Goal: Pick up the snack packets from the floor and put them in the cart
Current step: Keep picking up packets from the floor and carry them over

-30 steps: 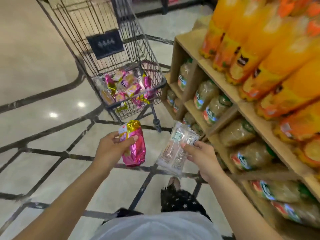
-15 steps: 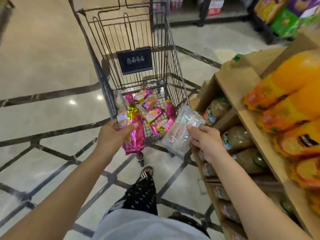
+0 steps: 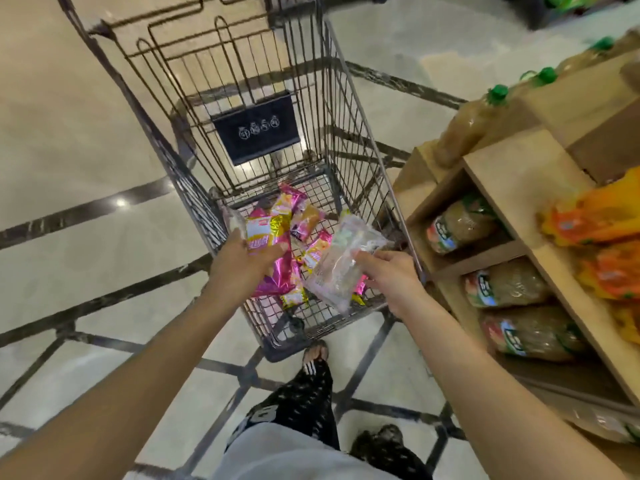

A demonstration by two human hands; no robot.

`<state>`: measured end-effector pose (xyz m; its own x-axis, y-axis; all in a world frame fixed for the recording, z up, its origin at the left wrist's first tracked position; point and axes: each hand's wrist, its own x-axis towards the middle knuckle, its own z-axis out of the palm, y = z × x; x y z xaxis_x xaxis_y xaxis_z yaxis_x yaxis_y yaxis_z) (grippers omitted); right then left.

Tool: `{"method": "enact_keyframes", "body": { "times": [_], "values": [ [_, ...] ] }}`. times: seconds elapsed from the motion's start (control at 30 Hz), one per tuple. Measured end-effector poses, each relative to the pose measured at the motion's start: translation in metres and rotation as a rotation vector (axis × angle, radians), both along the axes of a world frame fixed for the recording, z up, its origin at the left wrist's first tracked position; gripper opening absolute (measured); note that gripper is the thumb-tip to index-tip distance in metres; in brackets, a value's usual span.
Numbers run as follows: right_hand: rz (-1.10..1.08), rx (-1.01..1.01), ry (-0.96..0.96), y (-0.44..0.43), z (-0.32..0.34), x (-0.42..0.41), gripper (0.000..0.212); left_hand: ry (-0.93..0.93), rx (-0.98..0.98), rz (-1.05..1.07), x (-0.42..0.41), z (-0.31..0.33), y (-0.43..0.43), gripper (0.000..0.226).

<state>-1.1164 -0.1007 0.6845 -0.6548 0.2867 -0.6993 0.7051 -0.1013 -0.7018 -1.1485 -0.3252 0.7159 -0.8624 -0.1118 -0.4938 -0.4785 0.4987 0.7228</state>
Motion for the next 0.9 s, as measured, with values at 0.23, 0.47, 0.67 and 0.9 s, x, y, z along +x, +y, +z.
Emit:
{"method": "enact_keyframes", "body": {
  "times": [0.23,0.47,0.67,0.9],
  "values": [
    [0.055,0.393,-0.135,0.039,-0.008,0.05,0.035,0.055,-0.232,-0.427,-0.005,-0.001,0.043,0.056],
    [0.263,0.792,-0.461,0.096,0.015,0.203,0.068,0.362,-0.604,-1.33,0.057,-0.007,0.138,0.067],
    [-0.054,0.763,-0.618,0.094,0.017,0.367,0.066,0.551,-0.607,-1.806,0.16,-0.001,0.219,0.073],
    [-0.385,0.697,-0.73,0.034,0.019,0.567,0.058,0.747,-0.581,-2.12,0.335,0.003,0.266,0.074]
  ]
}}
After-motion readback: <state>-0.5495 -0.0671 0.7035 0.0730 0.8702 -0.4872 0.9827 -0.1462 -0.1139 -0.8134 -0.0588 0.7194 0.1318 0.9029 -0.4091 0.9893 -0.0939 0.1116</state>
